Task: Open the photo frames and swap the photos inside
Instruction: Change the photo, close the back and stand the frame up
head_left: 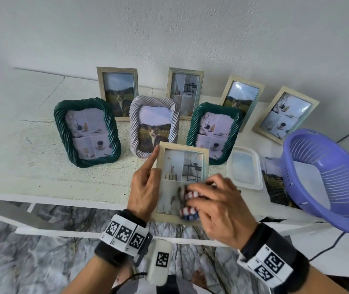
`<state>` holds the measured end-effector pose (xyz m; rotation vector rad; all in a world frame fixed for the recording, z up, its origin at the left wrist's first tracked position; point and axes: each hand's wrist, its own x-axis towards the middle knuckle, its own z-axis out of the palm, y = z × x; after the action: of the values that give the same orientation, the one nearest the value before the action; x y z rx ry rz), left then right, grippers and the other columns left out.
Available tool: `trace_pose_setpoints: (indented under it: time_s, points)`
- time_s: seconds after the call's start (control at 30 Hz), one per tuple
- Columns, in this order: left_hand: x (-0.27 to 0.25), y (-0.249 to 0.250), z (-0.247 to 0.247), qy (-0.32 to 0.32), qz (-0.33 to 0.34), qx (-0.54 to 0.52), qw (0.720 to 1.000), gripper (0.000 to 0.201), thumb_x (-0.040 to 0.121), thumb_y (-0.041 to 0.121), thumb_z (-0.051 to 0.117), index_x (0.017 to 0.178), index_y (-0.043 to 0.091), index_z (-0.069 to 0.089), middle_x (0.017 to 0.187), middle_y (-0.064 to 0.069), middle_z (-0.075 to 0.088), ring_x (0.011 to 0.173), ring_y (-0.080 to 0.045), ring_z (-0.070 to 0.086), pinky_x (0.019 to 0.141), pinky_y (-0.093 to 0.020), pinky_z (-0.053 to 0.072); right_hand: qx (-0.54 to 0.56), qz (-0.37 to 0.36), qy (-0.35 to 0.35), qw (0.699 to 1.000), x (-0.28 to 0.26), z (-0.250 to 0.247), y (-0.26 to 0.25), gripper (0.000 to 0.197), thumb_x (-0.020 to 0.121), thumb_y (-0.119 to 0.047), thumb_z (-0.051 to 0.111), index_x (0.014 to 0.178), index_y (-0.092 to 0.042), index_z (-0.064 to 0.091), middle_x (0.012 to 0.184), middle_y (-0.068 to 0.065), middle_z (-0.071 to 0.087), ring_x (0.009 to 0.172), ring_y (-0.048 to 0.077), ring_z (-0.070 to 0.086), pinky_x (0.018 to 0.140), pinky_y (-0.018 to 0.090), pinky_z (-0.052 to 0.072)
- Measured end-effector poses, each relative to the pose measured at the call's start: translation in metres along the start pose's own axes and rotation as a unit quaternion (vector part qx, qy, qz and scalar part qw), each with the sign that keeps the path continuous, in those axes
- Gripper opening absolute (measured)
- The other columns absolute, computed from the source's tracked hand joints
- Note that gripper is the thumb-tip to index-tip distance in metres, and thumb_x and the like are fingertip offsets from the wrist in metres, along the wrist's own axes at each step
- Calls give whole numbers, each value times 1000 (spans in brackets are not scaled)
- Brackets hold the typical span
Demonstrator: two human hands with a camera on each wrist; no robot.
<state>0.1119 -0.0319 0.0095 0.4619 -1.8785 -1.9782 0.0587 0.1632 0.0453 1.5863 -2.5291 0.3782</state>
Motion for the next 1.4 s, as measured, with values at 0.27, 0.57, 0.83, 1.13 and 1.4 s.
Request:
trace_pose_setpoints:
  time_s: [0.27, 0.57, 0.83, 1.13, 1.4]
  points:
    - [-4, -6, 6, -17, -15, -27, 999, 51, 92, 24, 39, 140, 40, 46, 71, -12, 41, 58, -26, 31, 52, -39, 32, -52, 40, 13, 998, 16, -14, 23, 42, 83, -22, 39, 108, -17, 72, 125, -3, 63, 88, 21, 42, 71, 34, 37]
    - [-11, 0, 17, -11, -15, -8, 1000, 49, 98, 12, 38, 142, 32, 46, 61, -7, 27, 50, -17, 24, 45, -24, 26, -77, 63, 17, 995, 18, -23, 38, 41, 83, -22, 38, 104, -16, 73, 118, -1, 67, 86, 19, 40, 71, 34, 35]
    - [-6, 5, 4, 7, -11, 9, 1000, 50, 102, 2, 33, 144, 27, 43, 52, 3, 31, 42, -8, 30, 40, -17, 30, 31, -29, -28, 999, -11, -5, 4, 31, 84, -23, 46, 91, -22, 76, 113, -6, 70, 86, 13, 41, 73, 30, 38]
    - [-4, 10, 8, -19, 13, 37, 999, 50, 102, 3, 34, 145, 28, 41, 56, 2, 32, 47, -13, 30, 43, -21, 31, -121, 36, -12, 992, 2, -14, 0, 31, 78, -22, 42, 83, -13, 71, 109, 1, 65, 88, 21, 43, 72, 38, 37]
    - [-9, 9, 14, -18, 28, 51, 998, 51, 101, 3, 35, 145, 28, 42, 54, 5, 30, 47, -12, 28, 42, -21, 28, -156, 154, -1, 976, 26, -18, 14, 24, 74, -19, 63, 95, -11, 70, 113, 2, 64, 89, 24, 46, 73, 38, 41]
